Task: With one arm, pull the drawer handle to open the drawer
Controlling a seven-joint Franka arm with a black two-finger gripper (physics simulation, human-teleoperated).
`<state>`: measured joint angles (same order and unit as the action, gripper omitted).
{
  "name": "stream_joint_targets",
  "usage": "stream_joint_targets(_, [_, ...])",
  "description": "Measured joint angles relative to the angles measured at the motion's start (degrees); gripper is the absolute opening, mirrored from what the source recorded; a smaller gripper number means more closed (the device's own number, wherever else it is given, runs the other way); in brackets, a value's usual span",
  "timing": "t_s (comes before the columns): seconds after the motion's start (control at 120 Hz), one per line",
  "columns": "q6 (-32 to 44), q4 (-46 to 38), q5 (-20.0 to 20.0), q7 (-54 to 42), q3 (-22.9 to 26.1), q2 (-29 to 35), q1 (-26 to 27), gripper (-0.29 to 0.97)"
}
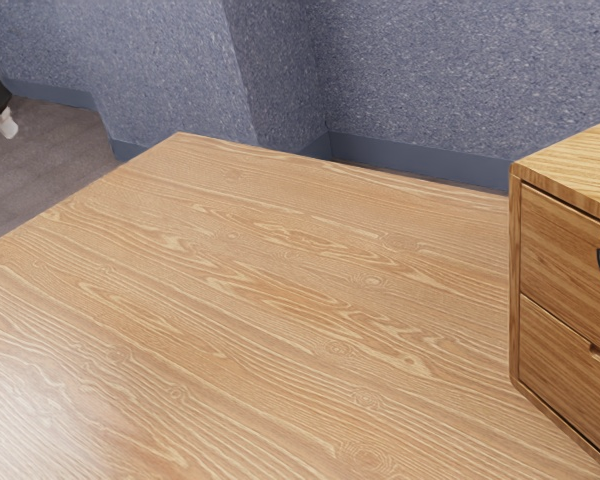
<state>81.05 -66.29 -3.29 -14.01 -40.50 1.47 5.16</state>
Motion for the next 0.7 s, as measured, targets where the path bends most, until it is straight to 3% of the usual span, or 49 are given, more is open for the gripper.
stream_joint_targets(0.167, [0.8,-0.4,-0.5,-2.0,4.4,-3.1,-21.1,0.66])
stream_joint_targets(0.217, [3.1,-2.3,-2.1,-2.5,5.2,-4.2,-23.2,0.66])
stream_joint_targets(0.275, [8.4,-8.3,-7.7,-3.1,5.5,-5.0,-16.1,0.66])
stream_joint_targets(0.342, [11.9,-9.5,-11.2,-3.6,6.7,-6.3,-0.4,0.66])
stream_joint_targets(0.417, [13.2,-7.3,-2.5,-4.1,17.7,-6.1,11.2,0.66])
stream_joint_targets(0.458, [13.3,-6.8,1.2,-4.4,21.5,-5.9,16.2,0.66])
stream_joint_targets(0.542, [13.1,-6.5,5.2,-4.8,25.1,-5.2,18.5,0.65])
stream_joint_targets(0.583, [12.9,-6.5,6.3,-5.0,32.0,-4.6,11.0,0.65])
stream_joint_targets(0.608, [12.7,-6.6,6.9,-5.2,40.0,-4.2,2.2,0.65])
stream_joint_targets(0.7, [11.9,-8.9,8.0,-5.6,81.9,-0.2,-45.6,0.66])
